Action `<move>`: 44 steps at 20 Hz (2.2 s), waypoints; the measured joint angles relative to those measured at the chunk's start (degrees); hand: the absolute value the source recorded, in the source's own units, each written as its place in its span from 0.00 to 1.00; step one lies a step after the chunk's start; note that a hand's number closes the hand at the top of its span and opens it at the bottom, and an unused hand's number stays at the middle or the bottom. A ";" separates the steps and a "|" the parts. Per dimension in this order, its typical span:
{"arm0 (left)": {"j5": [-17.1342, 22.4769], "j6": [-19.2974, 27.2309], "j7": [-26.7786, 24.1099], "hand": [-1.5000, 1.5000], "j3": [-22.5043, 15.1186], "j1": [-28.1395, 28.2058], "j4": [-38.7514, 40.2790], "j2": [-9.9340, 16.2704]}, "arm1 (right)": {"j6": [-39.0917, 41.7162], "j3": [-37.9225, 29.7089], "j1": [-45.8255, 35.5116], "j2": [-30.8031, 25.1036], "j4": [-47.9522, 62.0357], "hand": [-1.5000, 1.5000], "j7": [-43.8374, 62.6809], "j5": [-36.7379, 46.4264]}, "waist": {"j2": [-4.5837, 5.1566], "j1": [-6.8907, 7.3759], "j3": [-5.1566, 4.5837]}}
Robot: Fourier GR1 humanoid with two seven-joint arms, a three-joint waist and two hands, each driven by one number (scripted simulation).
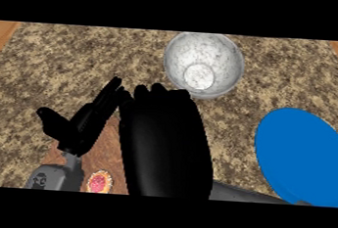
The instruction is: Pick the lemon from the plate and place it in the bowl
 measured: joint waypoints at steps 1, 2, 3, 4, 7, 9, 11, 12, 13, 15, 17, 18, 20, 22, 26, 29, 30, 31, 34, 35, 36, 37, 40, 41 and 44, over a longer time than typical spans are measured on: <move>-0.07 -0.15 -0.22 0.50 -0.05 0.31 -0.10 0.07 | 0.00 -1.37 -1.46 0.01 0.60 1.00 0.03 -0.48 | 0.01 0.00 0.00; -0.17 -0.32 -0.48 0.50 -0.54 1.21 -0.55 -0.11 | -0.19 -2.56 -2.54 0.06 1.82 1.00 -0.16 -0.84 | 0.02 0.07 0.01; 0.10 -0.54 -0.23 0.50 -0.32 1.40 -1.00 0.16 | -0.40 -3.34 -3.12 0.11 2.60 1.00 -0.29 -0.56 | 0.04 0.05 0.01; -0.06 -0.38 -0.11 0.50 -0.52 1.60 -1.29 0.02 | -0.38 -4.85 -3.75 0.19 4.23 1.00 -1.14 -0.05 | 0.07 0.02 0.02; -0.35 -0.23 -0.22 0.50 -0.46 1.53 -1.13 -0.04 | -0.93 -8.87 -5.48 -0.28 8.38 1.00 -3.45 0.68 | 0.18 -0.07 0.03; -0.71 0.11 -0.14 0.50 -0.64 0.90 -0.76 -0.44 | -2.19 -11.68 -5.96 -0.12 11.35 1.00 -5.42 1.03 | 0.26 -0.13 0.06; -0.16 -0.61 -0.77 0.50 0.02 1.18 -0.51 0.03 | -4.16 -14.03 -6.12 -0.09 14.39 1.00 -7.44 1.81 | 0.29 -0.10 0.05; -0.41 -0.67 -1.47 0.50 -0.10 1.49 -0.22 -0.11 | -4.63 -15.27 -6.38 -0.11 15.44 1.00 -8.31 2.04 | 0.30 -0.13 0.06; -0.46 -0.69 -1.41 0.50 -0.02 0.98 0.08 -0.10 | -6.13 -16.58 -6.58 -0.53 17.97 1.00 -10.03 2.23 | 0.35 -0.07 0.06; -0.56 -1.10 -1.79 0.50 -0.29 1.35 0.19 -0.12 | -8.61 -19.23 -8.02 -0.88 22.65 1.00 -13.05 2.49 | 0.41 0.06 0.07; -0.83 -0.65 -1.38 0.50 -0.35 0.83 -0.04 -0.36 | -11.38 -21.49 -9.22 -2.04 27.93 1.00 -17.09 2.80 | 0.49 0.22 0.06; -0.82 -0.48 -1.33 0.50 -0.21 0.30 0.31 -0.54 | -12.98 -22.31 -9.49 -2.54 30.66 1.00 -19.13 3.10 | 0.52 0.25 0.06; -0.96 0.10 -0.53 0.50 -0.64 -0.25 -0.19 -0.81 | -16.72 -23.16 -10.41 -2.56 36.99 1.00 -22.42 4.35 | 0.62 0.52 0.07; -0.69 -0.11 -0.21 0.50 -0.55 -0.03 -0.69 -0.68 | -19.40 -24.02 -11.45 -3.44 42.58 1.00 -25.30 5.70 | 0.66 0.71 0.06; -0.46 -0.47 0.14 0.50 -0.51 -0.73 -0.08 -0.76 | -24.87 -25.94 -13.99 -4.30 55.02 1.00 -30.52 7.67 | 0.94 1.21 0.05; -0.77 -0.56 -0.31 0.50 -1.65 0.20 -0.62 -1.31 | -24.59 -27.87 -15.97 -4.71 63.38 1.00 -31.33 7.67 | 1.09 1.74 0.05; -0.75 -0.59 -0.49 0.50 -1.54 -0.12 -0.19 -1.38 | -24.87 -28.87 -16.65 -4.62 65.97 0.00 -31.23 7.40 | 1.16 1.82 0.05; -0.90 -0.55 -0.39 0.50 -1.54 -0.78 0.16 -1.39 | -25.43 -30.03 -17.59 -4.67 68.57 0.00 -30.91 7.15 | 1.33 2.09 0.05; -1.18 -0.41 0.07 0.50 -2.03 -0.82 -0.43 -1.58 | -28.56 -33.62 -18.74 -5.05 74.84 0.00 -33.35 5.32 | 1.49 2.54 0.08; -0.90 -0.58 0.25 0.50 -1.64 -1.12 -0.38 -1.35 | -29.83 -34.55 -18.67 -4.68 76.34 0.00 -34.76 4.61 | 1.49 2.54 0.08; -0.93 -0.60 0.25 0.50 -1.76 -1.09 -0.45 -1.42 | -31.06 -35.67 -19.00 -4.65 77.81 0.00 -36.05 3.85 | 1.56 2.70 0.09; -0.83 -0.33 0.73 0.50 -1.72 -1.37 -0.57 -1.58 | -32.45 -36.78 -18.69 -4.50 78.66 0.00 -37.66 2.89 | 1.54 2.61 0.10; -0.60 -0.58 0.52 0.50 -1.61 -0.94 -0.76 -1.45 | -36.39 -40.57 -18.69 -3.93 80.09 0.00 -41.99 -0.55 | 1.62 2.78 0.14; -0.54 -0.59 0.50 0.50 -1.39 -0.92 -0.87 -1.30 | -38.24 -42.16 -18.24 -3.57 79.58 0.00 -43.49 -2.17 | 1.59 2.67 0.15; -0.82 -0.28 0.53 0.50 -1.65 -0.26 -1.15 -1.49 | -43.69 -47.02 -17.40 -2.14 75.88 0.00 -48.99 -7.68 | 1.28 2.06 0.26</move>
